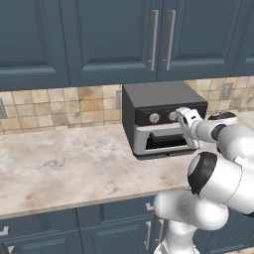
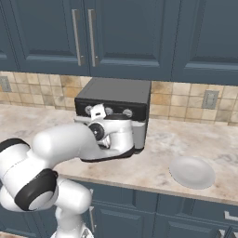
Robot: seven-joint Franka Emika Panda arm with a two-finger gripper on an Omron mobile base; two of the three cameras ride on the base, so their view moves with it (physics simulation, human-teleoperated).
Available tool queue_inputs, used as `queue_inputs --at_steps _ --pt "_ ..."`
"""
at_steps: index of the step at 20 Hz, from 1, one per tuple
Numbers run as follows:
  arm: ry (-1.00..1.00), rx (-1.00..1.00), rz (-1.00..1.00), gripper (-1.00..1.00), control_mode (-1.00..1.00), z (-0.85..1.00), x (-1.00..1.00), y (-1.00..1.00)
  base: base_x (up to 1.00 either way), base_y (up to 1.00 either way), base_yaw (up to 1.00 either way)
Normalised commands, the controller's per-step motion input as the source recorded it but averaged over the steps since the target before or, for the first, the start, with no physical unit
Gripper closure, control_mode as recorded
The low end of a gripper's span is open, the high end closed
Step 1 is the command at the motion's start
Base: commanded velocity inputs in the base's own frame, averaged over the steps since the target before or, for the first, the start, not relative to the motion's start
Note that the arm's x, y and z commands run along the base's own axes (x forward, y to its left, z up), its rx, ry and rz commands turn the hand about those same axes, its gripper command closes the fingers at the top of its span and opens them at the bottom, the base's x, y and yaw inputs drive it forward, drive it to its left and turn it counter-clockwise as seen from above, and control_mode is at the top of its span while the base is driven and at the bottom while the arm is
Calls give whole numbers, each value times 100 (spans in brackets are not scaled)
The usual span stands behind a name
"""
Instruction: Pull the toaster oven rack outwards. Pick up the baguette from the plate and place it on the toaster oven rack. Close the toaster oven door fully and set the temperature to the lowest setting.
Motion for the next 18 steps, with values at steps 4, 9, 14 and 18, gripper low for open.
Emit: queue_inputs --at_steps 4,9,14,18 --pt "3 0 3 -100 -100 4 16 -35 0 0 0" --pt "3 0 4 -100 -100 0 19 -18 0 0 0" --pt "0 0 8 -100 -100 0 16 -4 0 0 0" --pt "0 0 13 -100 -100 0 6 -3 0 0 0"
